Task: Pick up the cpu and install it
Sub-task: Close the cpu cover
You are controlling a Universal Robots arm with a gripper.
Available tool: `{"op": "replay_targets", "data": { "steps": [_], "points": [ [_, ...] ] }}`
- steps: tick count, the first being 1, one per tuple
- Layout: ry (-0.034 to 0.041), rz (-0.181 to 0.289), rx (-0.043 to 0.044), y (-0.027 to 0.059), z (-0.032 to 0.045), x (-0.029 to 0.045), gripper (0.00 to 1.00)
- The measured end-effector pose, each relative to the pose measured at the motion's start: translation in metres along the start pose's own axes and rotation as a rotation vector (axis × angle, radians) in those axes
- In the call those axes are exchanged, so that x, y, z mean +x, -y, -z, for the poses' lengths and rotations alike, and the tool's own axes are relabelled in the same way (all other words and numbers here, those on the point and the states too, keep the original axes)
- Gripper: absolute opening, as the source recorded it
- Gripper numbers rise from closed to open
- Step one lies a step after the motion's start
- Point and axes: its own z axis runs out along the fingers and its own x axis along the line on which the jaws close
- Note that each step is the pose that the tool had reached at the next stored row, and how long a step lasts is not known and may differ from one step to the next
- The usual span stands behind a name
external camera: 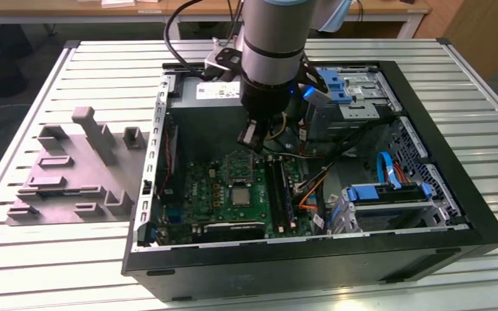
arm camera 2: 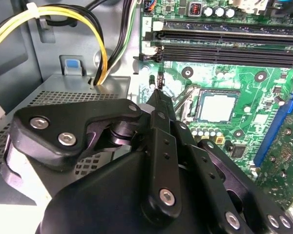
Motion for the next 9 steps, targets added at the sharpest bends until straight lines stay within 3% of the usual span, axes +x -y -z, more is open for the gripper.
{"op": "replay_targets", "data": {
  "steps": [9],
  "points": [
    [-0.0027, 0.012, -0.0035, -0.0002, 0.0021, -0.0001, 0.11]
  ]
}}
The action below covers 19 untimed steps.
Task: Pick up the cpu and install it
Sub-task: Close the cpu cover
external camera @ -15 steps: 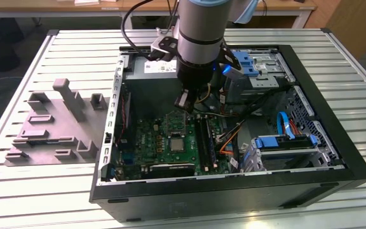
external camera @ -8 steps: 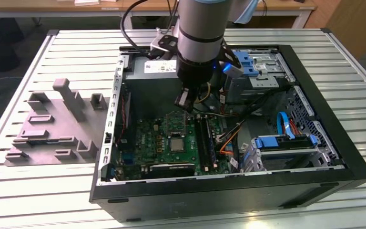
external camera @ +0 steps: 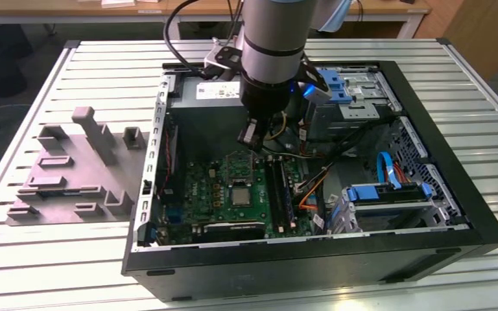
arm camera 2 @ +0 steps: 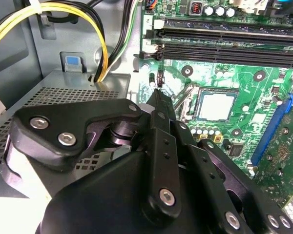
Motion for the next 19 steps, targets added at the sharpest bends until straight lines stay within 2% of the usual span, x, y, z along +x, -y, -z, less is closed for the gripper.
{"op": "replay_targets", "data": {
  "steps": [14, 16, 19],
  "points": [
    [-0.0004, 0.0, -0.0011, -0.0002, 0.0033, -0.0001, 0.11],
    [-0.0071, 0.001, 0.002, -0.0002, 0.0035, 0.0, 0.11],
    [-0.0247, 0.008, 0.0109, -0.0004, 0.0034, 0.0001, 0.11]
  ]
}}
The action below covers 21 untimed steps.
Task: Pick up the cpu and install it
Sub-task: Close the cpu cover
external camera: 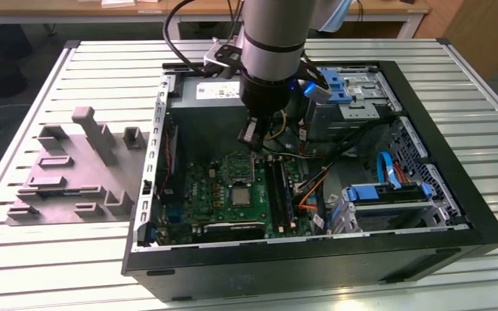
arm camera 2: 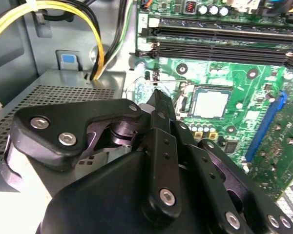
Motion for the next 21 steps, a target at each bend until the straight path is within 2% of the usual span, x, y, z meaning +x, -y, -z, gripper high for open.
{"op": "replay_targets", "data": {
  "steps": [2, 5, 15, 21],
  "points": [
    [-0.0066, 0.006, 0.0031, 0.0, 0.0001, 0.0006, 0.11],
    [-0.0068, 0.009, 0.0032, 0.001, 0.0, 0.003, 0.11],
    [0.0026, 0.016, 0.0023, 0.0072, -0.0003, 0.0173, 0.11],
    [0.0026, 0.019, 0.0023, 0.0093, -0.0003, 0.0233, 0.11]
  ]
}}
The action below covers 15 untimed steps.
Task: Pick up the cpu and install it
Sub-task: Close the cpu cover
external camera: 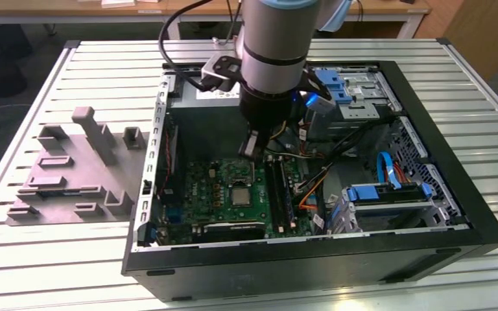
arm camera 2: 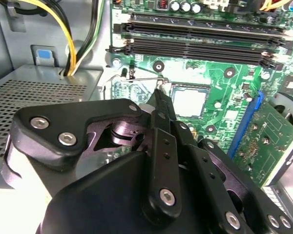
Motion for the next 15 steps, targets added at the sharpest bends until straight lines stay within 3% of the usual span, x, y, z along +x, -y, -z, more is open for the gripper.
{"op": "replay_targets", "data": {
  "steps": [15],
  "points": [
    [0.0061, 0.008, -0.0023, 0.0062, -0.0003, 0.0233, 0.11]
  ]
}}
